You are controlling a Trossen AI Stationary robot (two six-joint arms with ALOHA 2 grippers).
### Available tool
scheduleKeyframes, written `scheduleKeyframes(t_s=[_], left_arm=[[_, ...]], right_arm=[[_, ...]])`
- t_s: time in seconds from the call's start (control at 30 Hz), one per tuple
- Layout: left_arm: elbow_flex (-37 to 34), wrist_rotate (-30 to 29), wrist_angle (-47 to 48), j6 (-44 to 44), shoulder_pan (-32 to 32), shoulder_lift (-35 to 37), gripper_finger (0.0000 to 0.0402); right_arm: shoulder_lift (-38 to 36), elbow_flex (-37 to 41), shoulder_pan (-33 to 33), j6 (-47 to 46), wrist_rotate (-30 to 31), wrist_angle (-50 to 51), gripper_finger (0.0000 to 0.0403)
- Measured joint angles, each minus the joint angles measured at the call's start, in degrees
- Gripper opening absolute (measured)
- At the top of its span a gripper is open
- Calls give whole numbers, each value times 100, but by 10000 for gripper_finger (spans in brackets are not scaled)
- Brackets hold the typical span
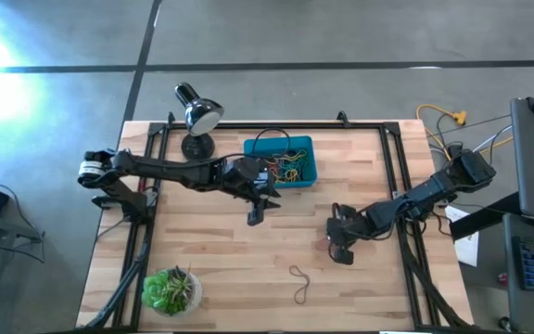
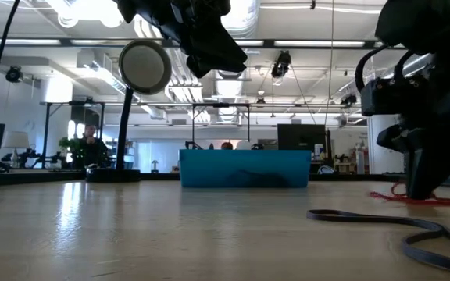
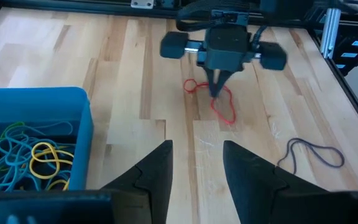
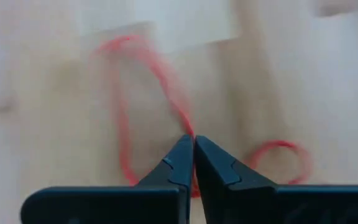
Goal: Pick and place rubber bands into bin
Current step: Put the red rubber band into the blue bin
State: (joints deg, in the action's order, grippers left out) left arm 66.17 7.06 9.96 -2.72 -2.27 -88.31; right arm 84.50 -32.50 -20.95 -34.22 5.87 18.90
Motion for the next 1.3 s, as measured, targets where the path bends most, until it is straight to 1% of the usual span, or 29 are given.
scheduleKeyframes(t_s=[0.13, 0.33, 0.4, 0.47, 0.57, 0.63, 0.67, 0.73, 0.8, 0.87, 1.0, 1.17, 1.3], left_arm=[[-2, -3, 0, 0, 3, 0, 125], [-5, -3, -6, 4, 3, 2, 125], [-6, -1, -4, 5, 3, 2, 125], [-6, -1, -7, 7, 3, 2, 125], [-6, -3, -5, 9, 3, 2, 125], [-6, -3, -8, 9, 3, 2, 125], [-6, -3, -8, 9, 3, 2, 125], [-6, -1, -2, 9, 3, 2, 125], [-6, -3, -9, 7, 3, 2, 125], [-6, -3, -6, 5, 7, 2, 125], [-6, -3, -2, 2, 22, 2, 125], [-6, -3, -11, 4, 27, 2, 125], [-6, -2, -11, 4, 27, 2, 125]], right_arm=[[-214, -284, 22, -2, 527, 548, 8], [-614, -831, 15, 96, 1005, 1343, 8], [-785, -1002, 15, 105, 1206, 1464, 8], [-890, -1046, 8, 207, 1235, 1633, 8], [-921, -936, 13, 212, 1220, 1780, 8], [-890, -738, 15, 143, 1005, 1678, 8], [-838, -603, 17, 151, 741, 1447, 10], [-742, -282, 19, 216, 15, 727, 18], [-657, -9, 19, 118, -572, -85, 35], [-568, 185, 17, -202, -813, -438, 58], [-511, 330, 22, -681, -833, -453, 114], [-518, 328, 22, -769, -848, -464, 181], [-406, 288, 19, -740, -816, -468, 213]])
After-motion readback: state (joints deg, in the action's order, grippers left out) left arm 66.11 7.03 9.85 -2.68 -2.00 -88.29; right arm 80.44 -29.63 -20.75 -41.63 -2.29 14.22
